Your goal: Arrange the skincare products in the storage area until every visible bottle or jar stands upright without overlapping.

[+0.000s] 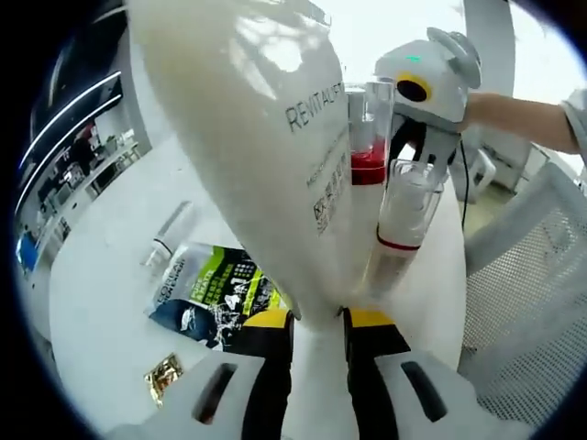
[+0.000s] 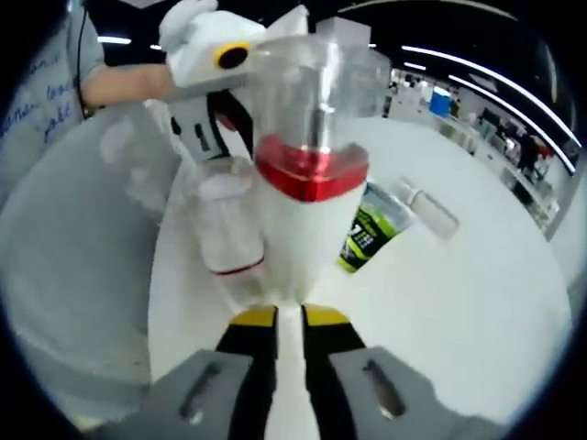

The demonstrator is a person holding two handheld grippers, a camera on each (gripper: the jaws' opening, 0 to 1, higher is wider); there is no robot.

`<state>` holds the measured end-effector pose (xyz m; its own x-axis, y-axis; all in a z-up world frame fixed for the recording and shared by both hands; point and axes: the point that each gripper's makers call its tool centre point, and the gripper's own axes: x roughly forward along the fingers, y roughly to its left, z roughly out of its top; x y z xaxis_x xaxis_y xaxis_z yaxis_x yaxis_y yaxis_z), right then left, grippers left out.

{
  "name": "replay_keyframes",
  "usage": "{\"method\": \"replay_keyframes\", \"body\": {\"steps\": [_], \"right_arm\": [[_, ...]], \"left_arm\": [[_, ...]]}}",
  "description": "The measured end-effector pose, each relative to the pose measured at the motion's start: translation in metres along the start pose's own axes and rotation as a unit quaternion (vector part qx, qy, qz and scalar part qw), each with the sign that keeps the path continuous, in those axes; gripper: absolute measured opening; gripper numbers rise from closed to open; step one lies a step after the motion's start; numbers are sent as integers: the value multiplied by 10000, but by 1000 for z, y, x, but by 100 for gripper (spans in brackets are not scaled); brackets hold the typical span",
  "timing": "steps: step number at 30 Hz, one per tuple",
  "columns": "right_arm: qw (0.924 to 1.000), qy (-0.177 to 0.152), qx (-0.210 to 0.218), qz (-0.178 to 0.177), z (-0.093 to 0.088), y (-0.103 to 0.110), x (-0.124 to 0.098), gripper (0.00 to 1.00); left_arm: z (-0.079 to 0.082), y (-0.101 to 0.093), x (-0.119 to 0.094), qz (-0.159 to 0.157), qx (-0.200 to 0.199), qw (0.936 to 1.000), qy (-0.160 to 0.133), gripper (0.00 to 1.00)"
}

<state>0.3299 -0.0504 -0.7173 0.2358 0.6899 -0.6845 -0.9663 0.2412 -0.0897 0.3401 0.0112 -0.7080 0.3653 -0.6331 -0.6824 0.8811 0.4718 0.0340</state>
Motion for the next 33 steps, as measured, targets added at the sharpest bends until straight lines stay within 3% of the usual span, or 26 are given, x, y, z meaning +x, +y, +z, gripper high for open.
{"method": "replay_keyframes", "body": {"steps": [4, 11, 16, 21, 25, 33], "right_arm": [[9999, -17, -34, -140, 5, -11, -16, 11], [9992, -304, -225, -156, 33, -28, -60, 15], [9965, -822, -133, 3, 59, -32, -82, 21], [9912, -1315, 29, 154, 77, -31, -86, 26], [9822, -1816, 278, 395, 92, -28, -84, 31], [9745, -2118, 364, 641, 111, -18, -70, 36]], "left_arm": [[-1, 0, -1, -3, -11, 10000, 4, 18], [-1, 0, -1, -46, 35, 10000, 6, 18], [-2, 0, -3, -48, 43, 10000, 12, 21], [2, 2, -9, -54, 84, 9999, -80, 23], [10, 2, -17, -110, 68, 9996, -266, 24], [19, 2, -21, -142, 44, 9988, -465, 24]]}}
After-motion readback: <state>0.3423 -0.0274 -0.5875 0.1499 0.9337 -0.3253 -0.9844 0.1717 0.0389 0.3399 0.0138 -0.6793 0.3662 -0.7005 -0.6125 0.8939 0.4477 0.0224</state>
